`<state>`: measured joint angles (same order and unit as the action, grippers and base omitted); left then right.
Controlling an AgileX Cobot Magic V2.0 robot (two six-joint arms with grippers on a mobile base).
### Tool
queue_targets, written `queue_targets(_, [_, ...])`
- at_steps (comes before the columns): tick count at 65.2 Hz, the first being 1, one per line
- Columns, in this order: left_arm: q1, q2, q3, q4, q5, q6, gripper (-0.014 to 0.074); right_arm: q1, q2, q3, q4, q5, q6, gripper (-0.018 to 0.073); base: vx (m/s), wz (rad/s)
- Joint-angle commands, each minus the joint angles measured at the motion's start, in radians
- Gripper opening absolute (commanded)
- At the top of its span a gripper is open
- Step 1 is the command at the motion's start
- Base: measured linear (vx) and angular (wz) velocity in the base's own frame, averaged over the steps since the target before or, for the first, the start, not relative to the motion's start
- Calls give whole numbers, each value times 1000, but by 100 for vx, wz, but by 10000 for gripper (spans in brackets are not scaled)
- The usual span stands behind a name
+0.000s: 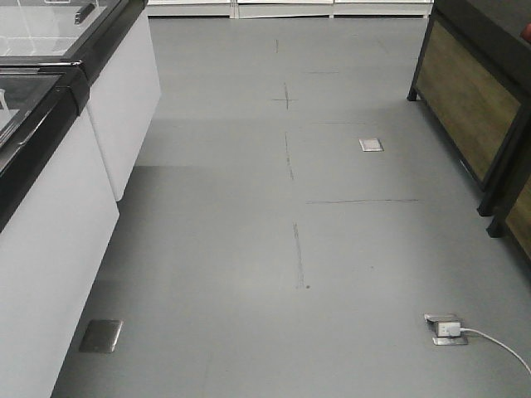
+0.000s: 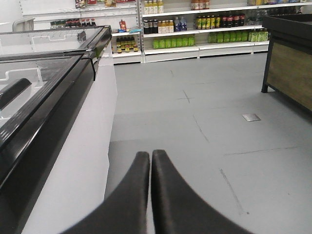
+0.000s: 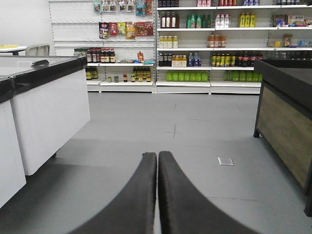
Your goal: Left arm holds basket, right arm returns cookies
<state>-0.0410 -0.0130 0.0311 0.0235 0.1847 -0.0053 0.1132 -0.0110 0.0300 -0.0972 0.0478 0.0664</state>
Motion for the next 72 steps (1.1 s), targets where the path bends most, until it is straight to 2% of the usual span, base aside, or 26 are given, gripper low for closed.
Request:
queue_targets(1, [-2, -16, 8, -6, -74, -8, -6, 0, -10, -2, -8, -72, 1, -8, 0, 0])
queue_targets(72, [-2, -16, 8, -6, -77, -8, -6, 0, -10, -2, -8, -72, 1, -8, 0, 0])
